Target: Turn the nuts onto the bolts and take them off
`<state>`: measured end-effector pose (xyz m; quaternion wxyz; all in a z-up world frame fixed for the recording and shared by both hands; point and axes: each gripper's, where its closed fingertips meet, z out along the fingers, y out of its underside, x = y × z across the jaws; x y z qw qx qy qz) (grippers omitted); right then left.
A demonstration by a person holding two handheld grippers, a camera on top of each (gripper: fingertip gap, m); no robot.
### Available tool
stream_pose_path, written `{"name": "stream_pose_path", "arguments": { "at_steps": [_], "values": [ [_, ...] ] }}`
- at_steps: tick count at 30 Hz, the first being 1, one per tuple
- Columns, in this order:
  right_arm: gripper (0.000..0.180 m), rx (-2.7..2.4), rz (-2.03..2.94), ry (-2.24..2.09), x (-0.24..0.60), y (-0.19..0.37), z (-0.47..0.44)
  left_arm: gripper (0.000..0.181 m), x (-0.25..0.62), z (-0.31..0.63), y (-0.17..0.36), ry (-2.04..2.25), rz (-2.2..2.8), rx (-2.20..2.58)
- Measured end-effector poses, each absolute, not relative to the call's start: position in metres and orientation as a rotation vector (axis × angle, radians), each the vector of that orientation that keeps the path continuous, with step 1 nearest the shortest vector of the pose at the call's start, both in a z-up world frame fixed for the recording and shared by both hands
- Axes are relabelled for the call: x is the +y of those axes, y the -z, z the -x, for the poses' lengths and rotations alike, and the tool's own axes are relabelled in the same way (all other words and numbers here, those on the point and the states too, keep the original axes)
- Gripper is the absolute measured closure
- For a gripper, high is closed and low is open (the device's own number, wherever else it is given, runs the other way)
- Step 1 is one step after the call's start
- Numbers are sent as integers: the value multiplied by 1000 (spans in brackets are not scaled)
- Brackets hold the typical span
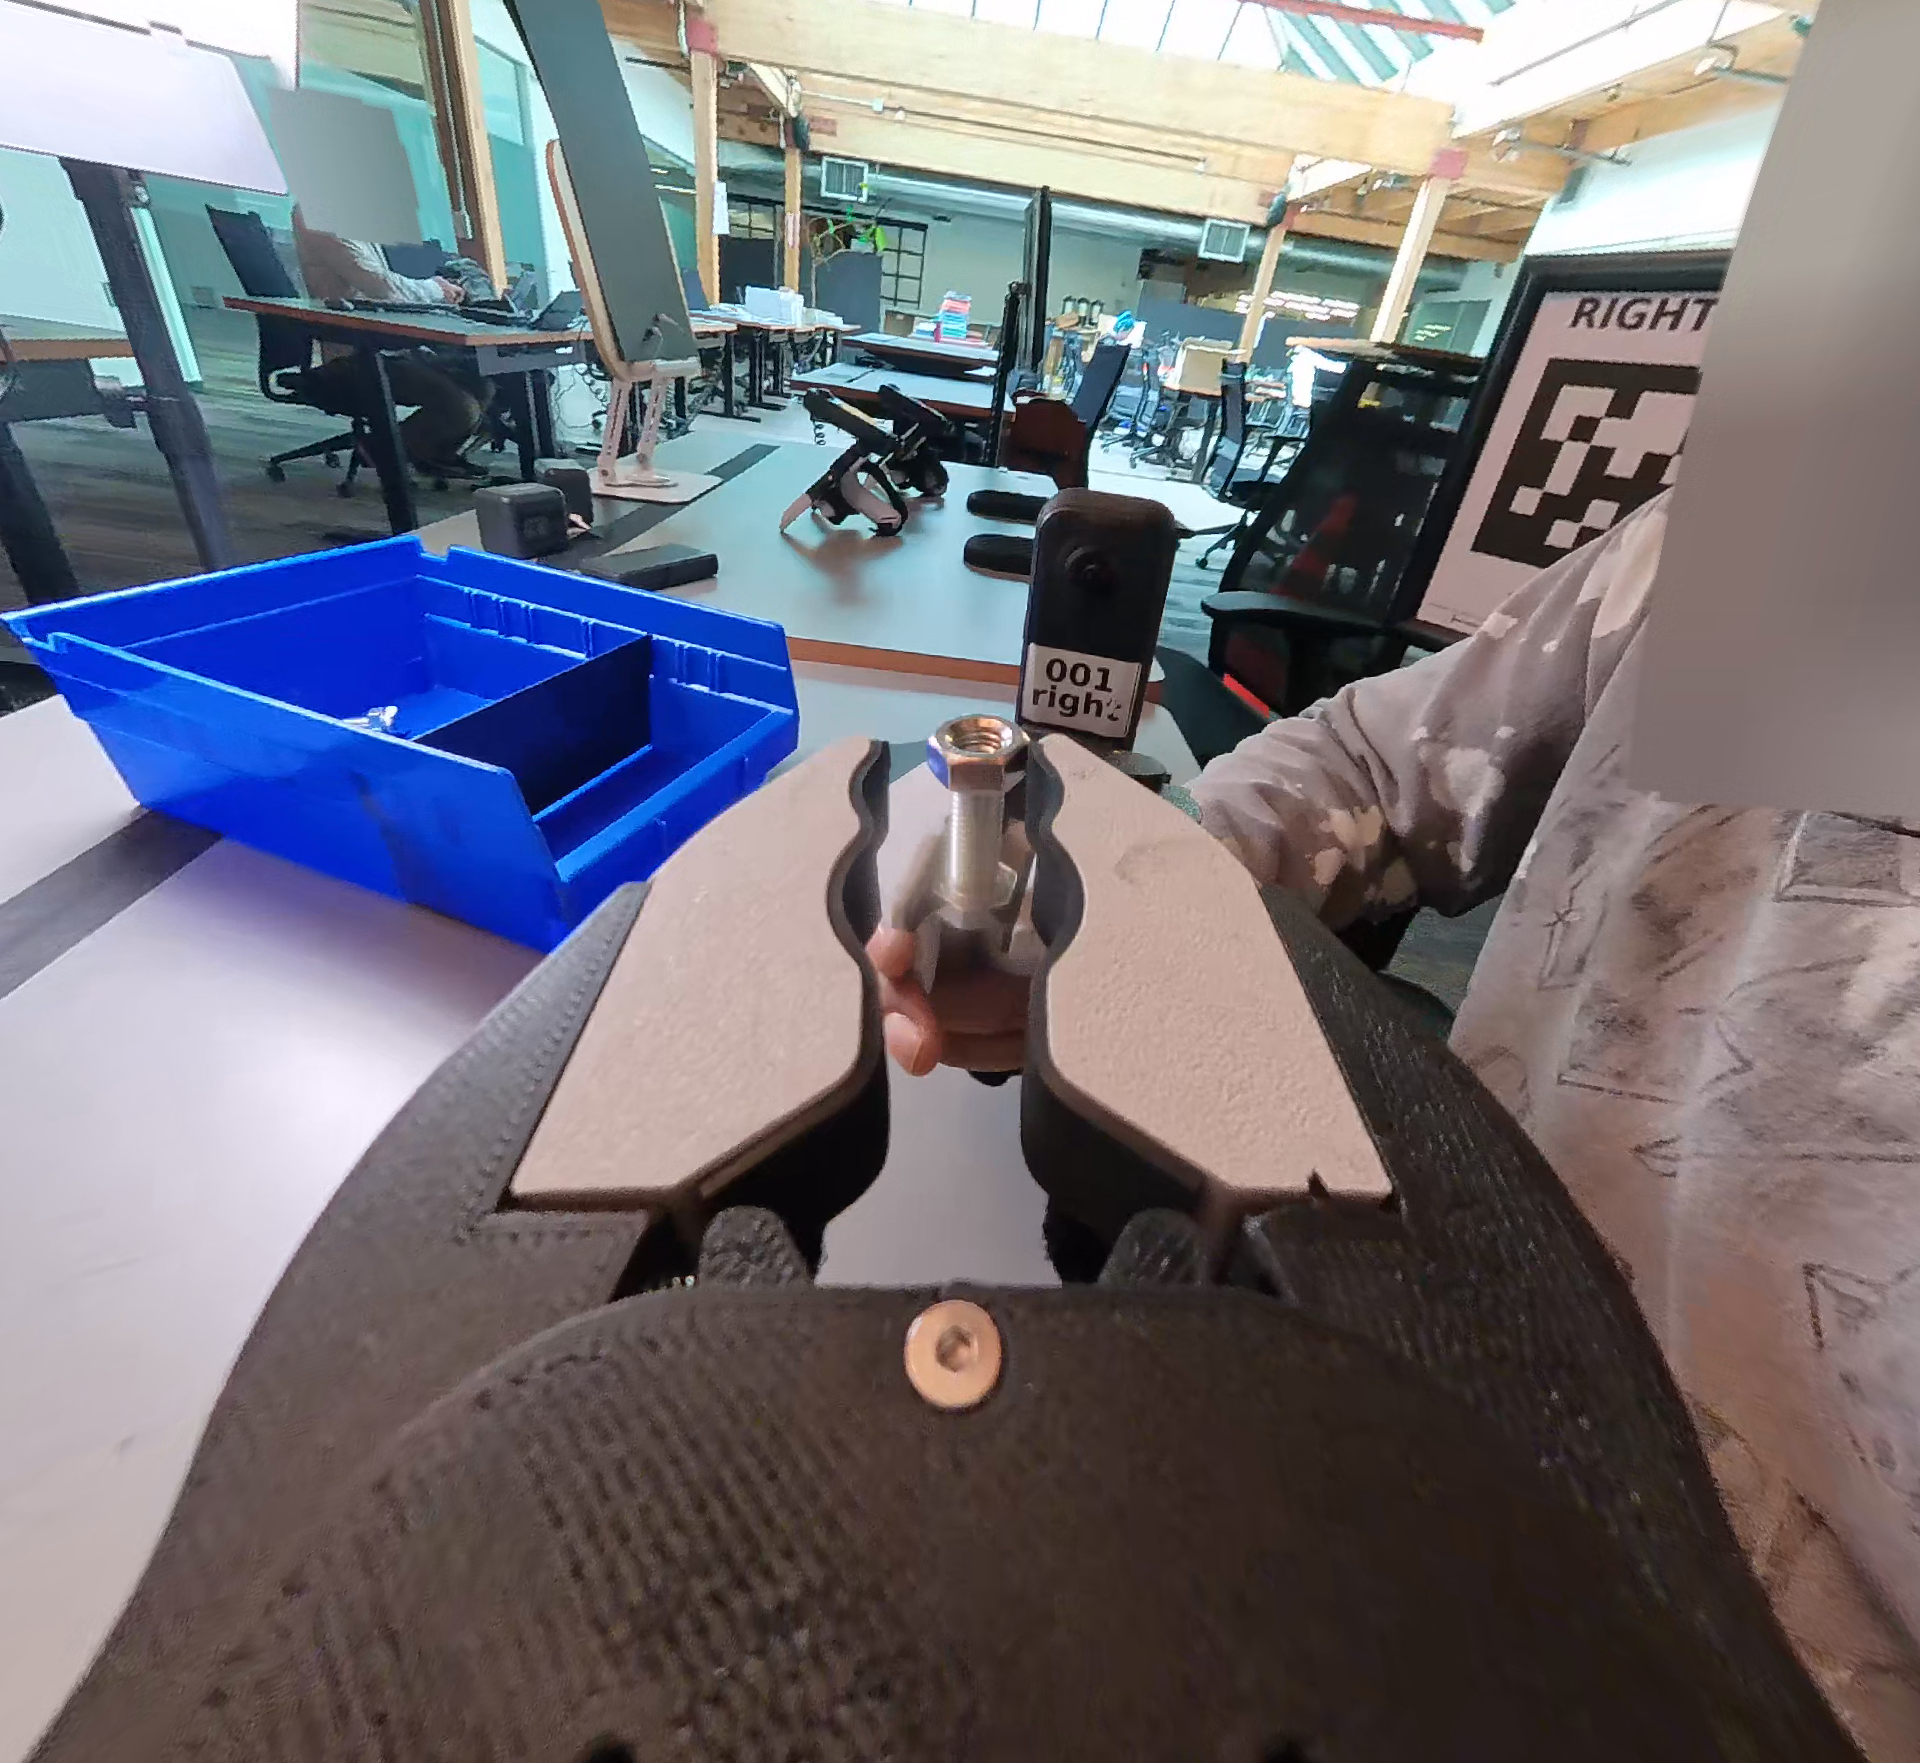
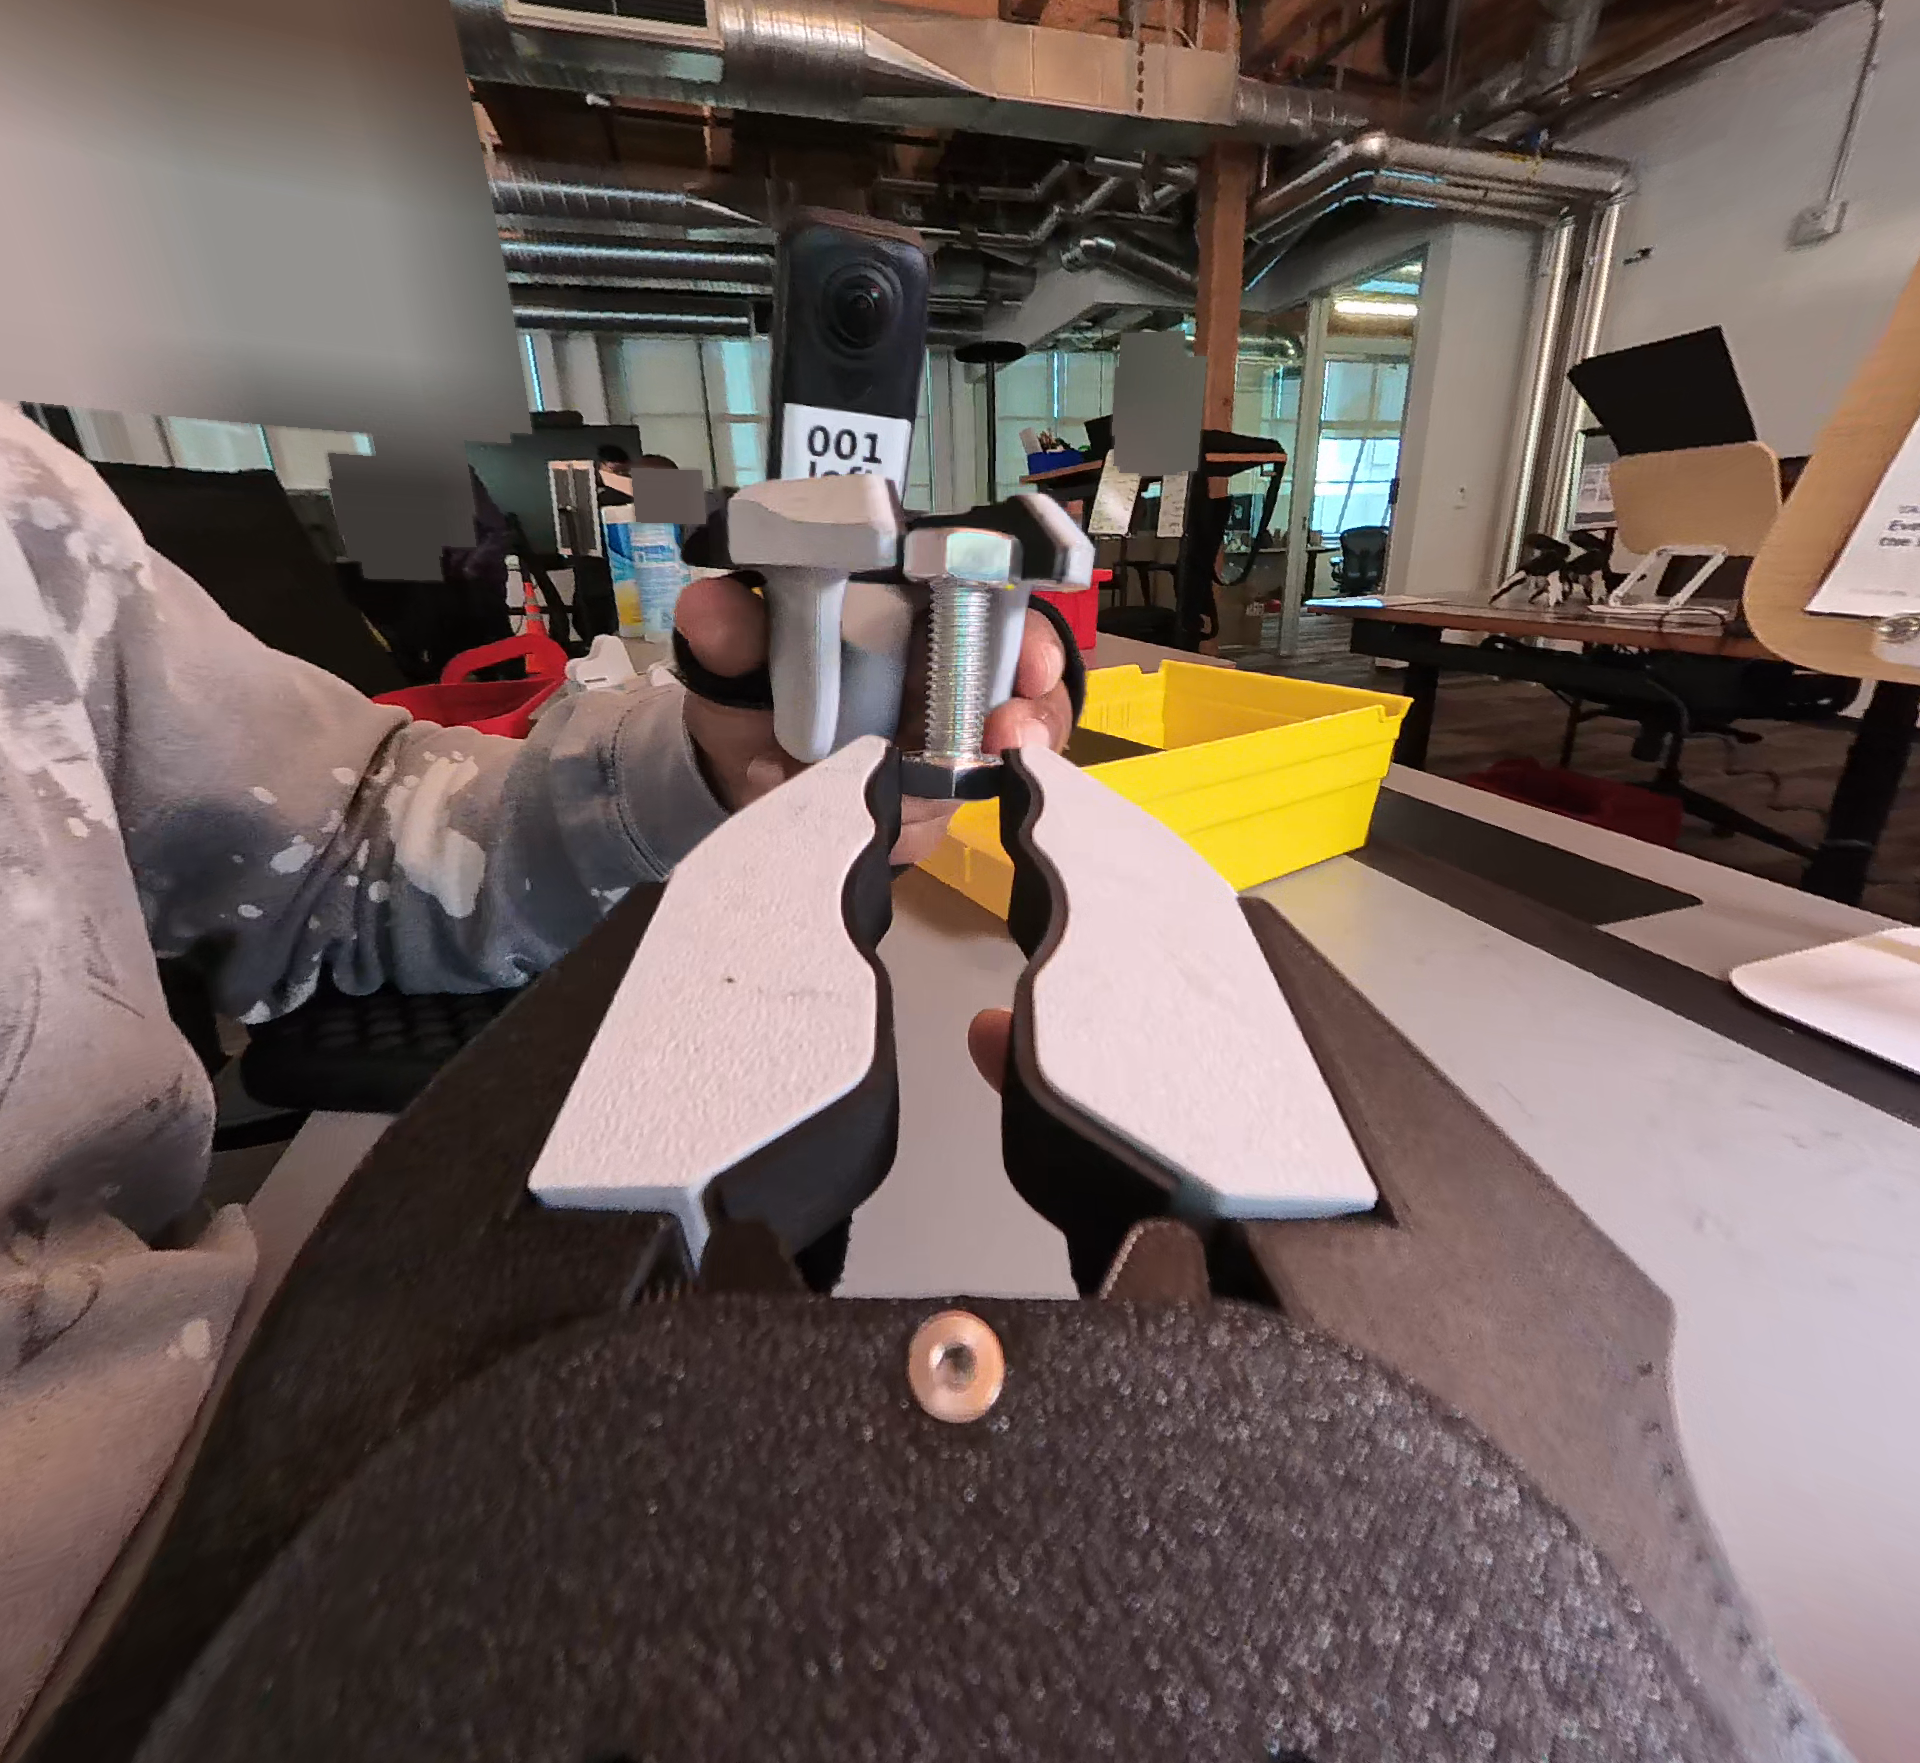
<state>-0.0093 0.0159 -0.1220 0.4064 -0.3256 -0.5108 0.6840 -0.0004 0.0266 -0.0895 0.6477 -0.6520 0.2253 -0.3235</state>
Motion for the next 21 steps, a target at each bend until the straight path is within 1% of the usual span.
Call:
{"name": "stream_pose_path", "arguments": {
  "at_steps": [3, 4, 5, 9, 11, 14, 16, 21],
  "values": [
    [162, -1256, 812, -1786, 16, 115, 7, 152, 26, 10, 86, 754, 1480, 487],
    [162, -1242, 794, -1808, 16, 111, 5, 161, 30, 18, 86, 714, 1491, 449],
    [162, -1234, 784, -1821, 16, 107, 4, 164, 33, 27, 88, 661, 1496, 421],
    [162, -1220, 783, -1800, 16, 102, 9, 153, 20, 20, 83, 798, 1462, 456],
    [162, -1228, 791, -1782, 14, 103, 14, 152, 18, 13, 84, 779, 1463, 490],
    [161, -1251, 789, -1766, 9, 104, 21, 159, 18, 3, 88, 732, 1479, 542],
    [161, -1268, 791, -1763, 5, 105, 26, 170, 19, 5, 88, 686, 1474, 540],
    [161, -1325, 861, -1702, 7, 113, 39, 170, 23, 15, 95, 598, 1519, 544]
  ]
}}
